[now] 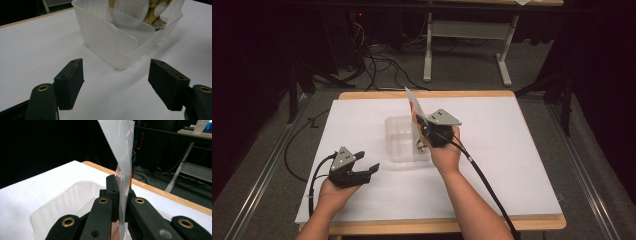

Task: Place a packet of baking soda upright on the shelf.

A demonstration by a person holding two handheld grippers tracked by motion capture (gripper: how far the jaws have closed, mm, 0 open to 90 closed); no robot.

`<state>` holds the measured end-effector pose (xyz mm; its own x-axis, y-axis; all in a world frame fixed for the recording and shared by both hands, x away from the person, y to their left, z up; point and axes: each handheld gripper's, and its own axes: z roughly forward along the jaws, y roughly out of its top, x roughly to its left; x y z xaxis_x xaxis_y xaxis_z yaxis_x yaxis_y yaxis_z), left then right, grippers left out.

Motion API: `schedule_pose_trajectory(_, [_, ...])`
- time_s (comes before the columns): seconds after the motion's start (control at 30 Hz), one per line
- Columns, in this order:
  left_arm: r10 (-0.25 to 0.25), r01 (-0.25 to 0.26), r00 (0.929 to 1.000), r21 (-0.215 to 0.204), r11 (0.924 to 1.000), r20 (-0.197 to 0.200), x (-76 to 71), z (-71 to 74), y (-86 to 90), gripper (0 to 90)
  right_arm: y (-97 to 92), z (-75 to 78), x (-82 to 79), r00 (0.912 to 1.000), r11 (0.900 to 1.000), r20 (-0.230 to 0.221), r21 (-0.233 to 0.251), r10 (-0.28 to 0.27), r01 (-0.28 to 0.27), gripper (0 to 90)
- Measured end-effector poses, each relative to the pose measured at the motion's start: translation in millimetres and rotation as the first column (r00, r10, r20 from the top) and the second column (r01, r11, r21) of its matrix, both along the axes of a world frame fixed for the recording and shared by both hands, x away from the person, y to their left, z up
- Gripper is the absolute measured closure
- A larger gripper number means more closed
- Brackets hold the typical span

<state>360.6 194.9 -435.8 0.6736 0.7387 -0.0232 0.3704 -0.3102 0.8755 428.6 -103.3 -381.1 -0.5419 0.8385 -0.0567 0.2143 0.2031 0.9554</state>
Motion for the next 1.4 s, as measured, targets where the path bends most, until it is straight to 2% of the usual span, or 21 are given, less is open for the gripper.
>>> schedule_pose_trajectory(0.23, [0.001, -0.001, 1.0, -0.001, 1.0, -0.001, -0.6, 0.4, 0.2, 28.9, 0.7, -5.6, -2.0, 0.9998, 0.9999, -0.018, 0.014, 0.006, -0.006, 90.0])
schedule_pose_trajectory(0.3, [-0.001, 0.001, 1.0, 0.001, 1.0, -0.001, -0.5, 0.4, 0.3, 28.9, 1.3, -9.0, -2.1, 0.9997, 0.9999, -0.018, 0.003, 0.013, -0.013, 90.0])
schedule_pose_trajectory(0.6, [-0.001, 0.001, 1.0, 0.004, 1.0, 0.0, -0.1, 0.1, -0.1, 28.9, -0.7, -15.0, -7.0, 0.9995, 0.9989, -0.025, 0.043, 0.019, -0.018, 90.0])
schedule_pose_trajectory(0.87, [-0.003, 0.003, 1.0, 0.004, 1.0, 0.0, -0.4, 0.1, -1.1, 28.9, -2.3, -20.3, -14.1, 0.9989, 0.9989, -0.032, 0.035, 0.033, -0.032, 90.0])
schedule_pose_trajectory(1.4, [-0.005, 0.005, 1.0, 0.008, 1.0, -0.003, -0.4, -0.2, -1.0, 28.9, 0.3, -37.3, -28.3, 0.9979, 0.9972, -0.036, 0.055, 0.053, -0.051, 90.0])
